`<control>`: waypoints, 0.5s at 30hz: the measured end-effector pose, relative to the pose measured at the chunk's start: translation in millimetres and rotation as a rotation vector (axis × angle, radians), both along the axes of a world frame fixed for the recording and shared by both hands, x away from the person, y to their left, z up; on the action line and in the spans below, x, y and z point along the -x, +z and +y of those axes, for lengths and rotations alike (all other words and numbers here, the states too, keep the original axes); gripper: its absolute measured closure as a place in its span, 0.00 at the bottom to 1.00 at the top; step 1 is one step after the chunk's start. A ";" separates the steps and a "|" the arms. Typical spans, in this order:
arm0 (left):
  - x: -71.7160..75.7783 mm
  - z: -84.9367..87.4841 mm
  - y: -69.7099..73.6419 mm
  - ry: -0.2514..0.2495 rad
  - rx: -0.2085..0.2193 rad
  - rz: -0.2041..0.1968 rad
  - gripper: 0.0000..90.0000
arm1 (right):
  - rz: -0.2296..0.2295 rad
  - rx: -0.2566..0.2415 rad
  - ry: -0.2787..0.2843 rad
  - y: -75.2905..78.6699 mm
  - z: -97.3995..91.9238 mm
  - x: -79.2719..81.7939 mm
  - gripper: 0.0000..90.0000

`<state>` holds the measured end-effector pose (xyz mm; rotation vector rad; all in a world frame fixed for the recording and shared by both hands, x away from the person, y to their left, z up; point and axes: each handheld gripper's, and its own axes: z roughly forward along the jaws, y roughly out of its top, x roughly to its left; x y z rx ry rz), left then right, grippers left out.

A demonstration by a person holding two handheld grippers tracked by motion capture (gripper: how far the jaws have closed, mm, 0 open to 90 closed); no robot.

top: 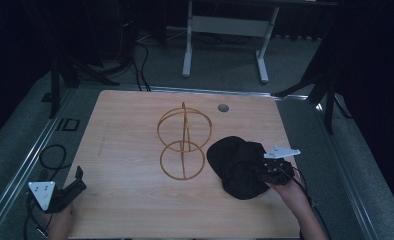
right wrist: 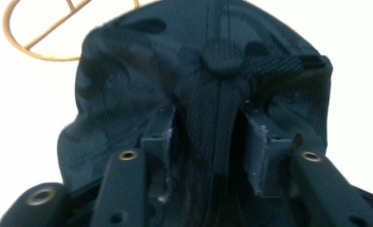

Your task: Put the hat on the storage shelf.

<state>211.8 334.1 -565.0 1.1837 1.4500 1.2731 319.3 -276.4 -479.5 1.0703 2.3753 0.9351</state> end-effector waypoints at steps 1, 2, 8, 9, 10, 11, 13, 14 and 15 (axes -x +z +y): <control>0.0 0.0 0.0 -0.001 0.000 -0.001 0.02 | 0.001 -0.005 0.003 -1.4 0.1 -0.2 0.71; 0.2 0.1 0.0 -0.001 0.000 -0.001 0.02 | 0.006 -0.010 0.006 -2.8 -0.1 -0.6 0.74; 0.2 0.7 0.0 -0.003 0.005 -0.003 0.02 | -0.008 -0.035 -0.017 -4.2 0.4 -0.8 0.91; 0.1 0.6 0.0 -0.004 0.007 -0.003 0.02 | -0.013 -0.039 -0.026 -3.9 0.3 -0.9 0.94; 0.1 0.7 0.0 -0.004 0.006 -0.002 0.02 | -0.016 -0.051 -0.036 -3.0 0.3 -1.2 0.95; 0.0 0.8 0.1 -0.004 0.006 -0.001 0.02 | -0.018 -0.057 -0.044 -2.4 0.5 -1.2 0.96; -0.1 0.8 0.1 -0.004 0.007 -0.001 0.02 | -0.028 -0.060 -0.057 -0.4 1.3 -1.9 0.96; -0.1 0.8 0.1 -0.003 0.007 -0.001 0.02 | -0.031 -0.065 -0.060 0.5 1.4 -2.1 0.96; 0.0 0.8 0.1 -0.004 0.007 -0.002 0.02 | -0.032 -0.069 -0.061 2.1 1.6 -2.3 0.96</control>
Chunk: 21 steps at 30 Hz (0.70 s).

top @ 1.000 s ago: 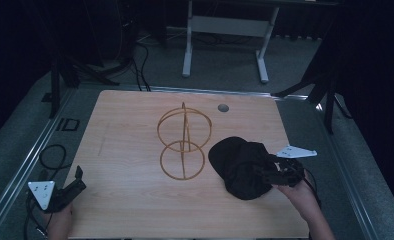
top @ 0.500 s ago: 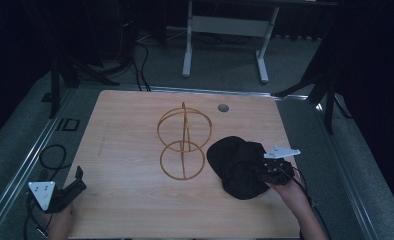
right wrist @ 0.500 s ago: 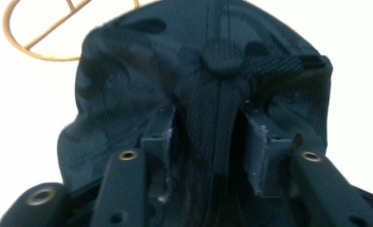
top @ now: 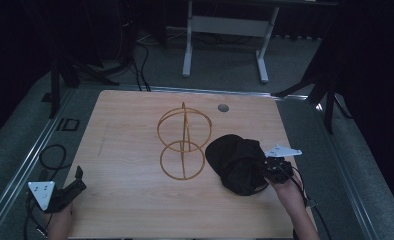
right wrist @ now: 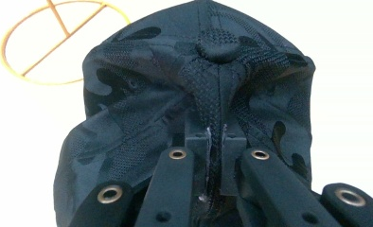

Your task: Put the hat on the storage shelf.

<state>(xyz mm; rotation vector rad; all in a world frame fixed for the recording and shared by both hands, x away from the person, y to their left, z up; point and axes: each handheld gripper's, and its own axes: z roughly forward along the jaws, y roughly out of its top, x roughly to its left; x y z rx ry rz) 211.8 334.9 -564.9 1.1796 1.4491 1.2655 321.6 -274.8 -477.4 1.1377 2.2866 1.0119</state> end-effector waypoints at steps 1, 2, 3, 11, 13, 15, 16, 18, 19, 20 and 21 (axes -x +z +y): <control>0.0 0.0 0.0 0.000 0.000 -0.001 0.02 | -0.001 -0.004 -0.002 2.1 -0.1 0.2 0.96; 0.0 0.0 0.0 0.000 0.001 -0.001 0.02 | -0.007 -0.011 -0.006 5.1 -0.8 0.6 0.96; 0.1 0.1 0.0 0.000 0.002 -0.001 0.02 | -0.010 -0.015 -0.006 7.1 -1.4 0.8 0.96; 0.0 0.1 0.0 -0.002 0.000 0.000 0.02 | -0.074 -0.062 -0.035 37.7 -12.3 5.6 0.96; 0.0 0.1 0.0 -0.002 0.000 0.001 0.02 | -0.093 -0.062 -0.043 48.3 -15.2 6.7 0.96; -0.2 0.1 0.1 -0.003 -0.001 0.002 0.02 | -0.110 -0.062 -0.052 58.6 -17.9 7.9 0.96; -0.2 0.1 0.1 -0.003 -0.002 0.003 0.02 | -0.119 -0.062 -0.052 62.6 -18.9 8.3 0.96; -0.2 0.2 0.1 -0.003 -0.001 0.002 0.02 | -0.140 -0.065 -0.060 75.2 -21.9 9.8 0.96; -0.2 0.1 0.1 -0.003 0.000 0.002 0.02 | -0.149 -0.066 -0.059 81.1 -23.2 10.3 0.96; -0.2 0.1 0.1 -0.003 0.000 0.002 0.02 | -0.157 -0.069 -0.062 87.1 -24.2 10.9 0.96; -0.2 0.1 0.1 -0.003 0.000 0.002 0.02 | -0.168 -0.071 -0.063 93.1 -25.1 11.3 0.96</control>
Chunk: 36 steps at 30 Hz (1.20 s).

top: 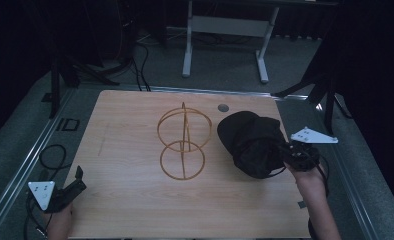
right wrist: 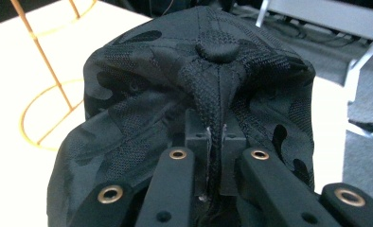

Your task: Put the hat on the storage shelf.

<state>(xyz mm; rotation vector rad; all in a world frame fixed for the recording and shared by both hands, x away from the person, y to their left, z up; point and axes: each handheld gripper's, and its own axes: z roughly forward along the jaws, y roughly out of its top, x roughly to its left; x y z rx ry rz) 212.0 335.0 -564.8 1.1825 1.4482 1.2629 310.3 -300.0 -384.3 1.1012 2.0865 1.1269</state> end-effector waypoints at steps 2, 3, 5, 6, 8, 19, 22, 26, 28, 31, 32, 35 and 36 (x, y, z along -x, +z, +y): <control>-0.1 0.0 -0.1 0.000 0.001 -0.001 0.02 | -0.024 -0.003 -0.004 12.7 -1.3 1.5 0.96; -0.1 0.1 0.0 0.000 0.000 0.000 0.02 | -0.038 -0.007 -0.007 19.6 -2.1 2.3 0.96; -0.2 0.1 0.0 -0.001 -0.001 0.002 0.02 | -0.072 -0.016 -0.010 35.6 -3.9 4.5 0.96; -0.1 0.2 0.1 -0.001 -0.001 0.003 0.02 | -0.088 -0.031 -0.011 44.1 -5.1 5.9 0.96; -0.1 0.2 0.1 -0.001 -0.001 0.004 0.02 | -0.117 -0.042 -0.016 58.1 -6.3 8.5 0.96; -0.2 0.4 0.1 0.000 0.001 0.005 0.02 | -0.203 -0.071 0.006 102.6 5.3 8.6 0.96; -0.1 0.2 0.1 -0.001 0.000 0.005 0.02 | -0.210 -0.072 0.024 105.9 13.2 7.5 0.96; -0.1 0.5 0.1 -0.001 0.003 0.004 0.02 | -0.213 -0.080 0.053 109.6 26.8 5.4 0.96; 0.0 0.6 0.1 -0.002 0.005 0.004 0.02 | -0.215 -0.079 0.066 111.3 33.5 4.4 0.96; 0.0 0.7 0.1 -0.003 0.006 0.004 0.02 | -0.220 -0.087 0.088 113.4 42.7 2.6 0.96; -0.1 0.8 0.1 -0.003 0.005 0.004 0.02 | -0.217 -0.093 0.096 113.9 45.9 1.9 0.96; -0.2 0.8 0.1 -0.003 0.008 0.003 0.02 | -0.219 -0.100 0.119 115.2 56.3 0.7 0.96; -0.1 0.8 0.1 -0.003 0.008 0.002 0.02 | -0.220 -0.100 0.127 115.6 60.1 0.4 0.96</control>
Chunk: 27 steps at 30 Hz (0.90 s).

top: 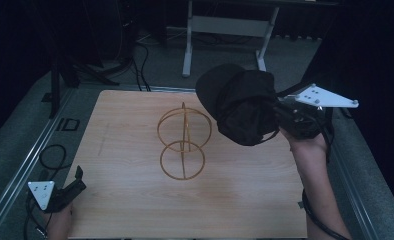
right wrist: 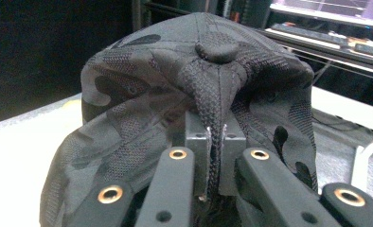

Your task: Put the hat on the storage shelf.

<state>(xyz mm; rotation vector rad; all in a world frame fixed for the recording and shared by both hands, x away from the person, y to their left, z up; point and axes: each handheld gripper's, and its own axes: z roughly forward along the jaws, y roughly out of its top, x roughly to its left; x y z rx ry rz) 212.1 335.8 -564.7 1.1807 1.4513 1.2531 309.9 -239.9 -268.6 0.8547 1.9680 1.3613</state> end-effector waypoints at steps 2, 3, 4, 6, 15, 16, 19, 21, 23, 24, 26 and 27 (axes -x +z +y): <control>0.2 0.0 0.0 -0.001 0.001 0.000 0.02 | -0.002 0.005 0.015 0.8 7.7 -0.9 0.96; 0.2 0.1 0.0 0.000 0.001 -0.001 0.02 | -0.003 0.007 0.023 1.3 11.4 -1.3 0.96; 0.2 0.1 0.0 0.000 0.002 -0.001 0.02 | -0.003 0.008 0.030 1.9 15.0 -1.6 0.96; 0.1 0.1 0.0 -0.001 0.002 0.000 0.02 | -0.005 0.009 0.045 2.7 22.2 -2.3 0.96; 0.3 0.4 0.0 -0.003 0.004 -0.001 0.02 | 0.002 0.005 0.108 0.8 55.5 -5.4 0.96; 0.2 0.6 0.0 -0.003 0.005 -0.001 0.02 | 0.004 0.003 0.113 0.4 58.2 -5.4 0.96; 0.3 0.9 0.0 -0.003 0.006 -0.001 0.02 | 0.008 -0.002 0.141 -0.8 70.0 -6.3 0.96; 0.4 1.1 0.0 -0.003 0.009 -0.002 0.02 | 0.010 -0.001 0.155 -0.7 77.6 -6.4 0.96; 0.4 1.2 0.0 -0.003 0.010 -0.002 0.02 | 0.011 0.003 0.166 -0.5 83.9 -6.4 0.96; 0.3 1.1 0.0 -0.003 0.009 -0.002 0.02 | 0.011 0.001 0.174 -0.7 87.3 -6.4 0.96; 0.3 1.0 0.0 -0.004 0.007 -0.001 0.02 | 0.013 0.004 0.185 -1.7 93.5 -6.4 0.96; 0.3 1.0 0.0 -0.003 0.007 -0.001 0.02 | 0.016 0.000 0.191 -2.9 96.7 -7.2 0.96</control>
